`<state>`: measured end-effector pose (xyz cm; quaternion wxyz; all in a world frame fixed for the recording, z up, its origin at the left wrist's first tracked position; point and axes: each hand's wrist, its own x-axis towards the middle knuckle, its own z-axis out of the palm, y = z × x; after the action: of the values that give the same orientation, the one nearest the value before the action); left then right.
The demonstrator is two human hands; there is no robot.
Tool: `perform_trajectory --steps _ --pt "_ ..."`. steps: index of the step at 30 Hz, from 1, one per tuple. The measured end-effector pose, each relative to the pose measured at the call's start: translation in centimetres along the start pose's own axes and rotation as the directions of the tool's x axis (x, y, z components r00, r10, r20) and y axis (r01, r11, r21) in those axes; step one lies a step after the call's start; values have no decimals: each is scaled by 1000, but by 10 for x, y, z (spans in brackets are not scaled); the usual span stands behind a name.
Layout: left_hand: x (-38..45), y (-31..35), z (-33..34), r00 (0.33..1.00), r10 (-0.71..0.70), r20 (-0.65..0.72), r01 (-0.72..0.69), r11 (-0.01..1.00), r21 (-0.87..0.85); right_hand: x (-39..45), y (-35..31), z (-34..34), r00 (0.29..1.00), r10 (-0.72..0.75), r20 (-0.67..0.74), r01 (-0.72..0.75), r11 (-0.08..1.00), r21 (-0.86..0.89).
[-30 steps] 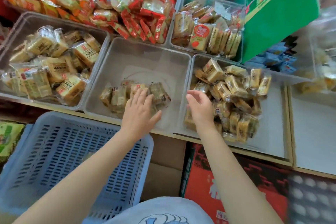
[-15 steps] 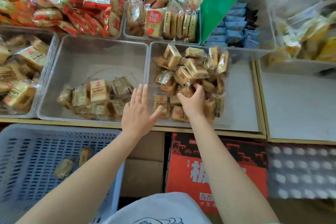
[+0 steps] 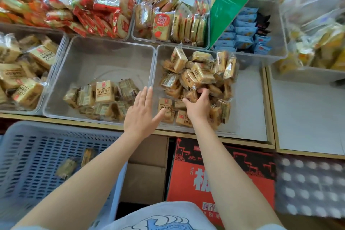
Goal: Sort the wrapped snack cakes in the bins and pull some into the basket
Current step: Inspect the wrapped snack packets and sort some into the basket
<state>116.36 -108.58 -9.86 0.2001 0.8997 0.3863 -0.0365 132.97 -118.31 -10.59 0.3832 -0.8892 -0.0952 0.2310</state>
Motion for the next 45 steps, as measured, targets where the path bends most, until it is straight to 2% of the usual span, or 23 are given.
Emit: perform_trajectory --steps 6,16,19,21,23,24,26,28,31,33,35,38,45 --pt "0 0 2 1000 -7 10 7 1000 7 -2 -2 -1 998 -33 -61 28 997 -78" --pt "0 -1 2 999 -2 38 2 1000 -9 -30 -3 -31 999 -52 0 51 974 223" --pt "-4 3 -7 1000 22 10 -21 998 -58 -44 -3 -45 987 -84 136 49 969 243" --pt "-12 18 -13 989 133 -62 -141 978 -151 -52 -2 -56 947 -154 282 79 962 260" --pt "-22 39 -18 973 230 -18 -224 923 -313 -57 -1 -67 894 -198 401 64 944 324" --pt "-27 50 -21 973 226 51 -183 884 -430 -58 1 -72 883 -208 421 49 932 360" --pt "-31 65 -21 971 123 204 37 770 -637 -58 6 -80 911 -206 359 65 928 368" --pt "-35 72 -16 962 5 272 203 652 -731 -53 15 -86 962 -169 213 98 946 309" --pt "-44 77 -6 946 -109 306 318 505 -802 -38 34 -96 996 -88 18 83 982 170" --pt "-47 80 0 934 -159 320 358 439 -824 -26 46 -96 997 -32 64 29 998 49" --pt "-48 84 0 926 -185 328 375 383 -844 -20 51 -92 987 -3 160 28 987 -159" --pt "-51 86 -2 924 -197 329 381 376 -845 -15 47 -90 973 -11 231 84 948 -306" --pt "-65 86 -2 902 -238 359 428 391 -815 -8 50 -96 961 -46 274 110 968 -224"
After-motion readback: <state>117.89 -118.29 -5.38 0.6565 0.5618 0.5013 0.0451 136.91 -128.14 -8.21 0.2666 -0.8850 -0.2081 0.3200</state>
